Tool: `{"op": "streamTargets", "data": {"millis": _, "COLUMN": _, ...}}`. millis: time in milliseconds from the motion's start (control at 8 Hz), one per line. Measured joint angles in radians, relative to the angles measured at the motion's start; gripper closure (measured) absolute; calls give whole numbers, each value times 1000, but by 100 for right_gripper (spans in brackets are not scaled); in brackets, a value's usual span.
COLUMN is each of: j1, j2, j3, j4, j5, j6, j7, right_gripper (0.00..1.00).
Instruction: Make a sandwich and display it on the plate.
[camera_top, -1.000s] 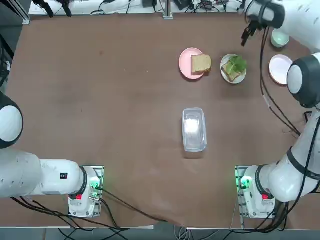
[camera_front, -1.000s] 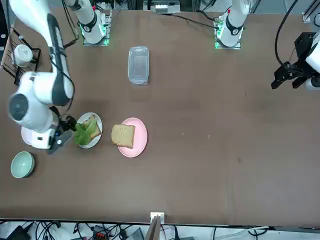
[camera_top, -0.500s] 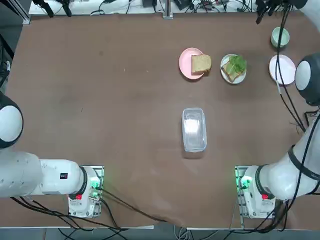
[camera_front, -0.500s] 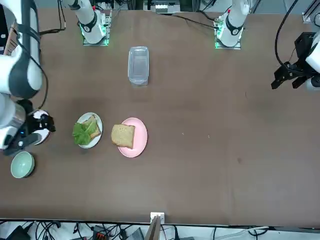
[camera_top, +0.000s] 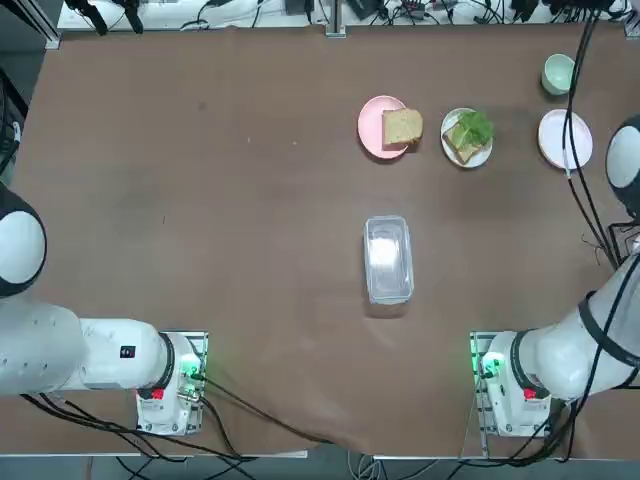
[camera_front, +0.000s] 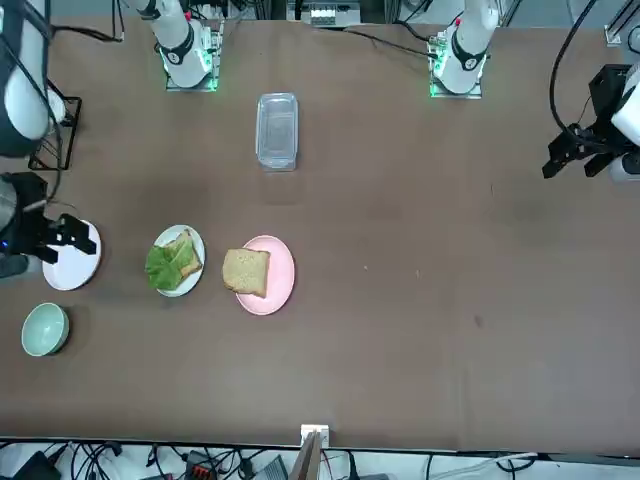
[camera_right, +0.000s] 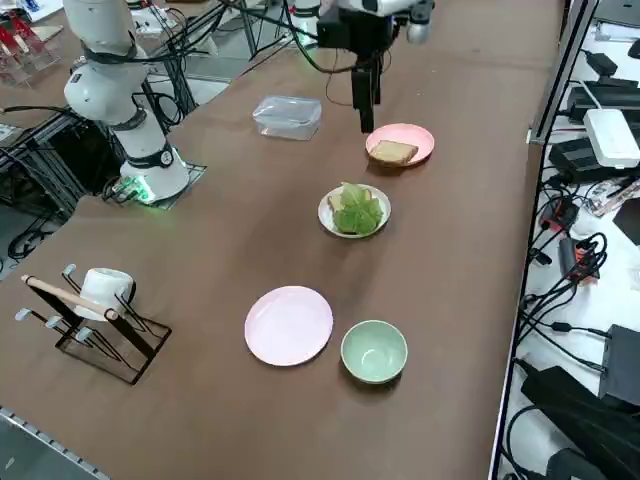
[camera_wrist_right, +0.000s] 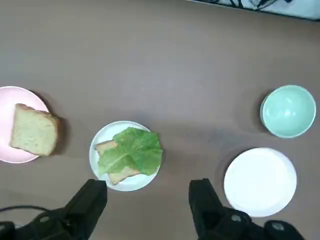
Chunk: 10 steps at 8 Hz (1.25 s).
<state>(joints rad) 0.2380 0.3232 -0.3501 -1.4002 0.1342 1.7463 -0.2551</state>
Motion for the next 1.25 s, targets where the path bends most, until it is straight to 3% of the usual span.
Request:
{"op": "streamTargets", "data": {"millis": 375, "j1": 18, "j2": 2, "j3": 12, "j4": -6, "j5": 24, "j6": -19, "j7": 80, "right_gripper": 0}}
{"op": "streamTargets", "data": {"millis": 750, "j1": 74, "j2": 20, "j3": 19, "j4": -29, "j5": 230, "j6": -9, "j7": 227, "right_gripper": 0}}
{"op": "streamTargets", "data": {"millis": 1250, "j1": 135, "j2": 25, "j3": 20, "j4": -223, "j5": 391, "j6": 189, "j7": 287, "right_gripper": 0}}
